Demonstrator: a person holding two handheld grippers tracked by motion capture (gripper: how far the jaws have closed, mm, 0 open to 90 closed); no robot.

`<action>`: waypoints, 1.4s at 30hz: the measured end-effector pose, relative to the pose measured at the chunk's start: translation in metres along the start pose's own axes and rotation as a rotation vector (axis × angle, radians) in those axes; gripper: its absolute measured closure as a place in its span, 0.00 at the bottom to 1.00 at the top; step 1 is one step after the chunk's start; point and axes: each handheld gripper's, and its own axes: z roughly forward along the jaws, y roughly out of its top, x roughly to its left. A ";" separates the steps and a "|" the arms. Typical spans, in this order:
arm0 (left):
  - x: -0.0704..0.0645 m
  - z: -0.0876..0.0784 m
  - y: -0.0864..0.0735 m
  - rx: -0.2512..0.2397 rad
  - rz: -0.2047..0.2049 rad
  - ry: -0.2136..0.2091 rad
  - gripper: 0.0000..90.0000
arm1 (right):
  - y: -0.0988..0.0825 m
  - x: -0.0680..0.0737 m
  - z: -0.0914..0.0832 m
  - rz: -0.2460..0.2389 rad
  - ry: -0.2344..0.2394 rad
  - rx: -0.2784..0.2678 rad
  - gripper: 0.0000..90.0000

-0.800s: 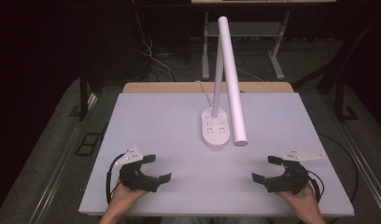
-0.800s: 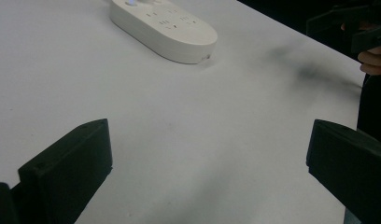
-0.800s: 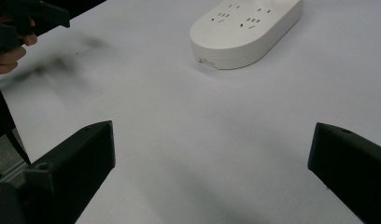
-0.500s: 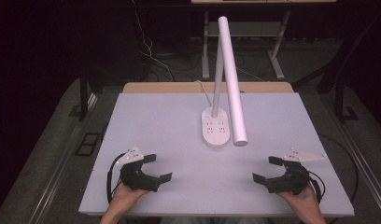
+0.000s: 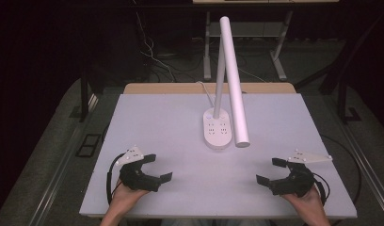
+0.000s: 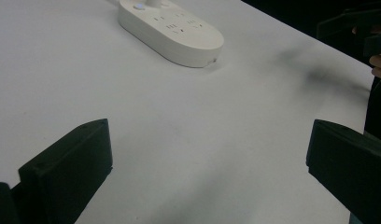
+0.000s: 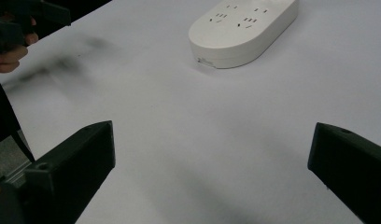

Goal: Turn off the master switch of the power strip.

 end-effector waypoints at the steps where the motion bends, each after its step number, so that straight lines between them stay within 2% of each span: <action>1: 0.000 0.000 0.001 0.004 0.000 0.002 0.00 | 0.000 0.000 0.000 0.001 -0.001 0.001 0.00; 10: -0.001 0.004 0.009 0.033 0.028 -0.003 0.00 | -0.001 0.002 0.002 -0.006 0.008 0.022 0.00; 16: 0.002 0.005 0.016 0.052 0.021 -0.011 0.00 | -0.001 0.001 0.003 -0.008 0.005 0.030 0.00; 26: 0.002 0.004 0.038 0.050 0.044 -0.019 0.00 | -0.002 0.000 0.003 -0.011 0.001 0.030 0.00; 33: 0.003 0.010 0.052 0.075 0.069 -0.028 0.00 | -0.002 0.000 0.002 -0.010 -0.004 0.034 0.00; 42: 0.008 0.017 0.064 0.101 0.075 -0.027 0.00 | -0.002 0.000 0.002 -0.015 -0.005 0.035 0.00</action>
